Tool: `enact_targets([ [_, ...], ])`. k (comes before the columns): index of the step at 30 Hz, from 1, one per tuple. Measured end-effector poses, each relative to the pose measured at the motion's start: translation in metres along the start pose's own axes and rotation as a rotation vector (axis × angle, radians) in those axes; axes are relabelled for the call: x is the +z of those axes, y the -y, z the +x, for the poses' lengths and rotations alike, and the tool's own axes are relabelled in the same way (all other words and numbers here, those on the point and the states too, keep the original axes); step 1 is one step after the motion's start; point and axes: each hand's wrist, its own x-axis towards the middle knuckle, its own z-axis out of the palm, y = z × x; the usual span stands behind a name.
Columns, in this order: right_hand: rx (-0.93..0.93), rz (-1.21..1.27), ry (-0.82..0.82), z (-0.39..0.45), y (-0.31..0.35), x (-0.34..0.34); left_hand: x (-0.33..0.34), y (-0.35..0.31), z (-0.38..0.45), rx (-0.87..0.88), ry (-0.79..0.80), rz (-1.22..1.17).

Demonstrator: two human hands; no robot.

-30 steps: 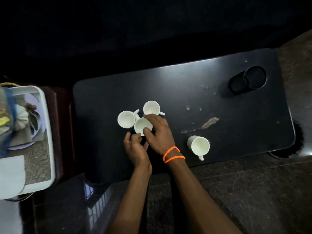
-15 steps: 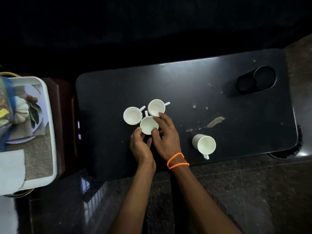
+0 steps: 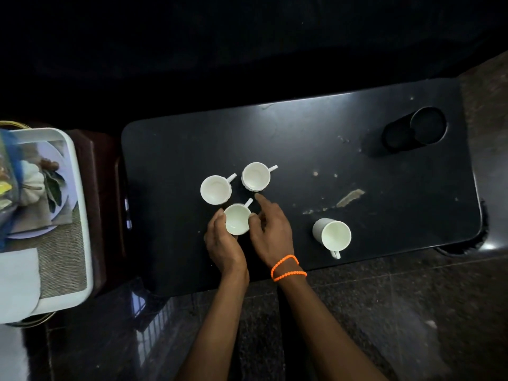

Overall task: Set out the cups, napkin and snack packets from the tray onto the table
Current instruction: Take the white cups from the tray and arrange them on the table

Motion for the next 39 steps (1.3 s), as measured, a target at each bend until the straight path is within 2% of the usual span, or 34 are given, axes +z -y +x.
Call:
enact_targets([
  [3, -0.162, -0.171, 0.018, 0.009, 0.000, -0.006, -0.002, 0.002, 0.003, -0.036, -0.058, 0.154],
  [6, -0.227, -0.214, 0.099, 0.012, 0.002, -0.008, 0.002, -0.004, -0.002, -0.392, 0.030, -0.037],
  [8, -0.202, -0.180, 0.109, 0.010, 0.001, -0.007, 0.005, -0.007, -0.004, -0.463, 0.082, -0.133],
  [12, -0.101, -0.163, -0.026, 0.004, -0.008, -0.007, 0.008, -0.005, -0.004, -0.330, 0.027, -0.047],
  [15, -0.070, -0.117, -0.042, -0.002, -0.013, -0.007, 0.004, 0.001, -0.004, -0.220, -0.004, -0.002],
  [19, -0.004, 0.063, -0.002, -0.011, -0.020, -0.004, -0.004, 0.010, -0.006, -0.092, -0.020, 0.031],
  [22, 0.033, 0.136, 0.002, -0.025, -0.028, -0.002, -0.009, 0.015, -0.007, -0.084, 0.034, 0.018],
  [25, 0.071, 0.183, -0.063, -0.039, -0.038, -0.003, -0.014, 0.024, -0.013, -0.078, 0.093, 0.079],
  [30, 0.093, 0.228, -0.128, -0.060, -0.052, -0.005, -0.025, 0.040, -0.024, -0.075, 0.117, 0.134],
  [39, 0.126, 0.235, -0.184, -0.079, -0.075, -0.010, -0.029, 0.049, -0.041, 0.059, 0.201, 0.295],
])
